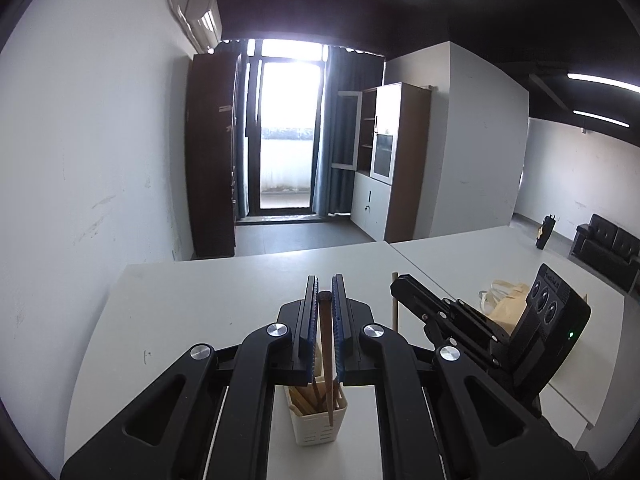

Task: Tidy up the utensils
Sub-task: 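Lift both held chopsticks and carry them over the cream holder, then lower both held chopsticks down into the holder slots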

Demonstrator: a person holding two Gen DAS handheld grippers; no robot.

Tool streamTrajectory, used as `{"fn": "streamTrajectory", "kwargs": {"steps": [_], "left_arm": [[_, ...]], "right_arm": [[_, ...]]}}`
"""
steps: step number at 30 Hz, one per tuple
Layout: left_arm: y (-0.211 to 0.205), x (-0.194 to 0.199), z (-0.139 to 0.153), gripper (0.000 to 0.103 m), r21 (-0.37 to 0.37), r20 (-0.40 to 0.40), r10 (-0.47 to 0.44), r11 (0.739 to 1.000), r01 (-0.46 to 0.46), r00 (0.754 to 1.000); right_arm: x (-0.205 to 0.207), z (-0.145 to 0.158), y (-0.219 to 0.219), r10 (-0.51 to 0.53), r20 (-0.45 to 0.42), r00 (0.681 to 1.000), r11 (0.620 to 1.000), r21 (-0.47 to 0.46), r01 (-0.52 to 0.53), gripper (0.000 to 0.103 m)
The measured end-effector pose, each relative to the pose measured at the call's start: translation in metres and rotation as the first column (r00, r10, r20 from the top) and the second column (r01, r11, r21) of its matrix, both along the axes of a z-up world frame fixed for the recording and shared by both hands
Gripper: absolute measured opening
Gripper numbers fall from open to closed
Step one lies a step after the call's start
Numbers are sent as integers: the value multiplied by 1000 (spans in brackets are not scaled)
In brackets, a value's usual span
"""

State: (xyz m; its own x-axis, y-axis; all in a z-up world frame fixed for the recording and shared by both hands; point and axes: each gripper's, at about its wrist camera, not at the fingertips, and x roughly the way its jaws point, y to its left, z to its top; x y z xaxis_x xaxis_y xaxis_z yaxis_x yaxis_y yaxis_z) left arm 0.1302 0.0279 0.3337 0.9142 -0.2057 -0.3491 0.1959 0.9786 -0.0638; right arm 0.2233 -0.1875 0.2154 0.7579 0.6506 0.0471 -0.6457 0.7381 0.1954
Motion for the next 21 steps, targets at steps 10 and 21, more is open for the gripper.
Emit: {"fn": "streamTrajectory", "kwargs": {"steps": [10, 21], "left_arm": [[1, 28, 5, 6, 16, 26, 18, 1000, -19, 999], [-5, 65, -36, 6, 34, -72, 5, 999, -3, 997]], "right_arm": [[25, -23, 2, -21, 61, 998, 997, 79, 16, 5], [48, -52, 13, -46, 48, 998, 997, 56, 43, 5]]}}
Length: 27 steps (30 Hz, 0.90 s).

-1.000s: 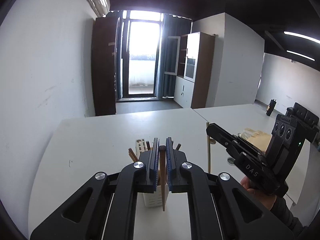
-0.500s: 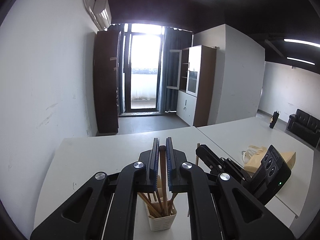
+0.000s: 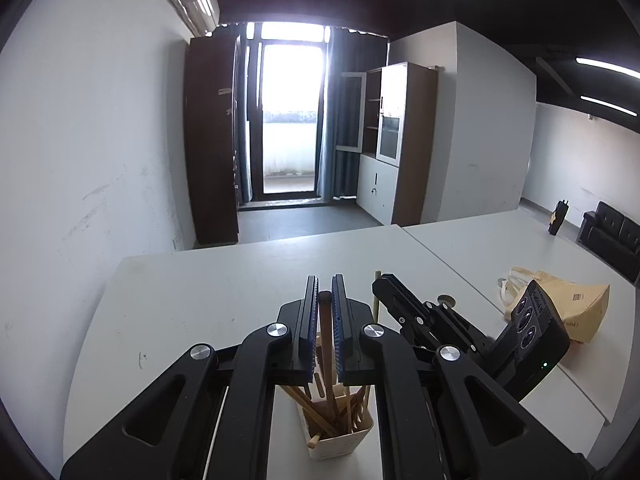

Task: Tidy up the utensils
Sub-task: 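Lower both held chopsticks down into the holder slots, then open the left gripper while the right gripper opens, releasing the chopsticks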

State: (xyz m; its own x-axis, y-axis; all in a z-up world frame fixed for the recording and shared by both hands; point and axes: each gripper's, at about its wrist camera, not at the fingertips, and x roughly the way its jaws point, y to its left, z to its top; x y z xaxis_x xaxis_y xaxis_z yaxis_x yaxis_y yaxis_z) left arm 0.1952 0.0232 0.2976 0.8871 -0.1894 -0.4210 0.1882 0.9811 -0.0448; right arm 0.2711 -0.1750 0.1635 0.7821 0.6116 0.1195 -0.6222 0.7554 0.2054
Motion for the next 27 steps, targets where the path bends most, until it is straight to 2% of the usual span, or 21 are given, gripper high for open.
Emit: {"fn": "streamTrajectory", "kwargs": {"steps": [7, 16, 20, 27], "left_arm": [[-5, 9, -33, 7, 17, -68, -20, 1000, 21, 997], [2, 18, -63, 7, -2, -117, -22, 1000, 22, 993], [0, 17, -76, 7, 18, -116, -10, 1000, 13, 993], [6, 14, -93, 7, -18, -134, -22, 1000, 20, 991]], "right_arm": [[-6, -14, 4, -13, 2, 1000, 999, -35, 13, 5], [-16, -21, 11, -34, 22, 999, 993, -117, 36, 5], [-19, -24, 8, -45, 7, 999, 992, -118, 45, 5], [-26, -20, 12, -76, -3, 997, 981, -180, 74, 5]]}}
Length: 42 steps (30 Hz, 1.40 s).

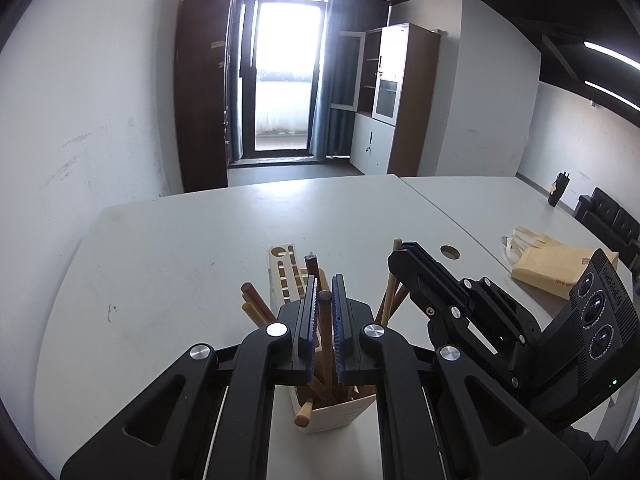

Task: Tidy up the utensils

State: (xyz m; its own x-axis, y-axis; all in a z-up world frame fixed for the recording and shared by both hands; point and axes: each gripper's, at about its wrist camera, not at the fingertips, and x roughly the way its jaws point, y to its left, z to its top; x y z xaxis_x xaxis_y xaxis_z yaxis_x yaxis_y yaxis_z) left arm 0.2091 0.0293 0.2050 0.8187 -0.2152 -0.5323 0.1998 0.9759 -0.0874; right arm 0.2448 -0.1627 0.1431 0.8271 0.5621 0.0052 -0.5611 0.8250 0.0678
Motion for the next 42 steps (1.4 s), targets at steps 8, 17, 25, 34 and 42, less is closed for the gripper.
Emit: {"fn": "streamTrajectory", "kwargs": {"steps": [8, 17, 25, 34, 42], "left_arm": [[11, -25, 0, 43, -19, 51, 20, 1000, -19, 999], [40, -90, 25, 97, -48, 205, 126, 992, -119, 971], [49, -141, -10, 97, -3, 192, 165, 986, -167, 968], [64, -184, -62, 97, -33, 126, 182, 983, -179, 975], [59, -197, -104, 97, 40, 149, 204, 976, -212, 967]], "right_arm": [[-7, 3, -6, -50, -35, 998, 999, 11, 50, 58], [-37, 29, -12, -162, -126, 979, 986, -54, 156, 86], [-81, 21, -24, -211, -260, 942, 977, -86, 195, 88], [-139, -11, -22, -237, -280, 930, 967, -163, 197, 89], [-144, -40, -14, -222, -304, 926, 968, -182, 172, 89]]}}
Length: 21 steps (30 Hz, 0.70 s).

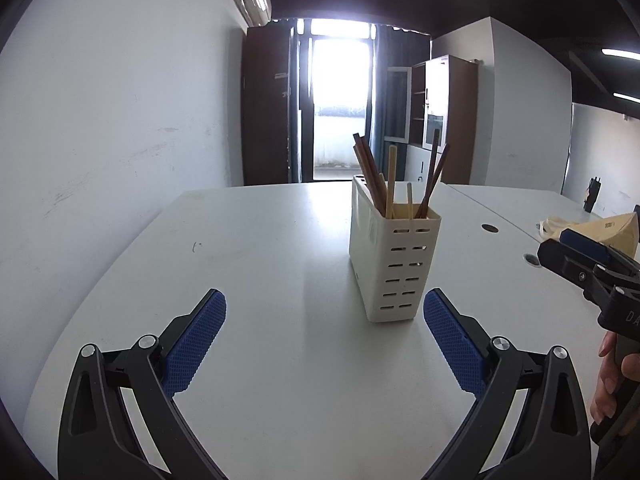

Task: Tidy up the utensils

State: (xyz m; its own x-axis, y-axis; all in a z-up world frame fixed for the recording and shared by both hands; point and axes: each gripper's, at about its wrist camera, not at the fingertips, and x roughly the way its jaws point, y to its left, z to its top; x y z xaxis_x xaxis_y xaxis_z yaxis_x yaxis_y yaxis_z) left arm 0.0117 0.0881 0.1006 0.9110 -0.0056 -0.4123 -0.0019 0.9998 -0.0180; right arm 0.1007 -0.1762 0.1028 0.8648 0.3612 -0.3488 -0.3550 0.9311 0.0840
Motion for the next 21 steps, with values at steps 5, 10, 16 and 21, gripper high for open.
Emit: {"fn": "streamTrajectory", "kwargs": {"steps": [5, 10, 16, 21], "left_arm": [[-10, -1, -6, 97, 46, -12, 5, 999, -5, 1000], [-7, -4, -4, 97, 33, -3, 16, 999, -16, 1000], [-9, -3, -4, 97, 37, 0, 17, 999, -17, 1000], [-10, -1, -4, 97, 38, -1, 16, 999, -16, 1000]], "right_arm": [[-5, 2, 7, 1, 57, 998, 998, -62, 2, 89], [-15, 2, 4, 22, 73, 997, 998, -56, -18, 89], [-14, -3, 2, 30, 66, 997, 998, -55, -26, 89], [-18, -1, 0, 31, 71, 997, 999, -47, -28, 89]]}}
